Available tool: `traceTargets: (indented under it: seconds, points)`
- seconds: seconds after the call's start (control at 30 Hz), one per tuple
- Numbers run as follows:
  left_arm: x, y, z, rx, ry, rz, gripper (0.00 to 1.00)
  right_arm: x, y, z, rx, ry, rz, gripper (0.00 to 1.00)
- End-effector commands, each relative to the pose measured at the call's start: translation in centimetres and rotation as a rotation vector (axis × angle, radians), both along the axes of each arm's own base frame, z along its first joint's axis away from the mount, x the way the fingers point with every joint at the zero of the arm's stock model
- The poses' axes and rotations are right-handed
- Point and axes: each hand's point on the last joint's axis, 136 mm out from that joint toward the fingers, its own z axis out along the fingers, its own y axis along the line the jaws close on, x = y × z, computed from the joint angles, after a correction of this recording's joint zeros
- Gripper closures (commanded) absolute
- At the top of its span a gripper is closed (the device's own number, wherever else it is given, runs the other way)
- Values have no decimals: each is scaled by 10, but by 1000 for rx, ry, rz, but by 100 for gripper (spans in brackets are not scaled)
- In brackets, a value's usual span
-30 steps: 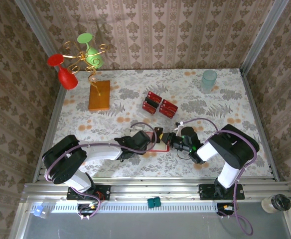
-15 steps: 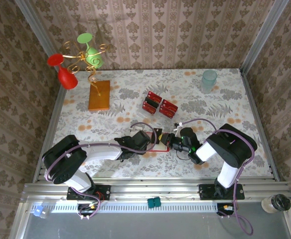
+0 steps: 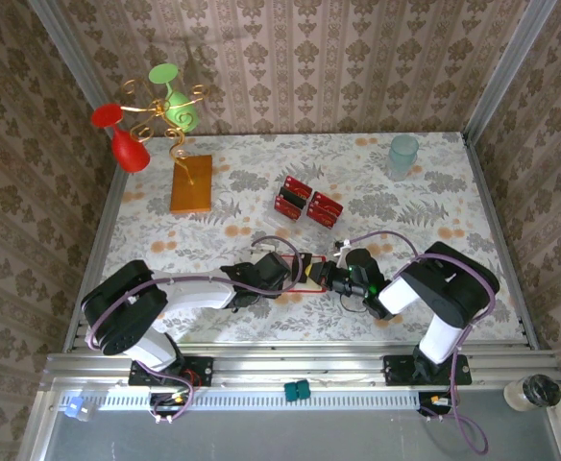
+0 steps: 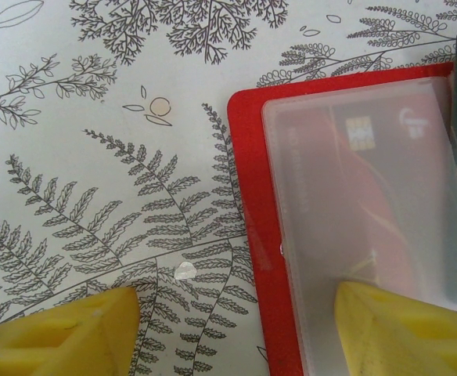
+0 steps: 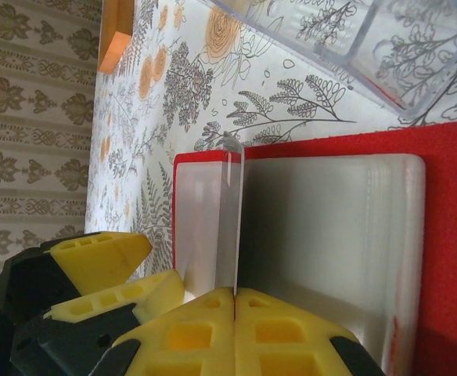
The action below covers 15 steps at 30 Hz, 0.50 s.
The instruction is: Put the credit cards into the card holder
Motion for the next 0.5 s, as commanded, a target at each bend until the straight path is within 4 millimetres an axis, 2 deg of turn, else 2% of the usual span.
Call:
traceTargets:
  seconds: [0.0, 0.47]
  points:
    - [-11, 17, -14, 66, 33, 5, 32, -8, -9, -15, -64, 46, -14, 100]
    - [-12, 18, -14, 67, 32, 7, 32, -20, -2, -27, -100, 104, 36, 100]
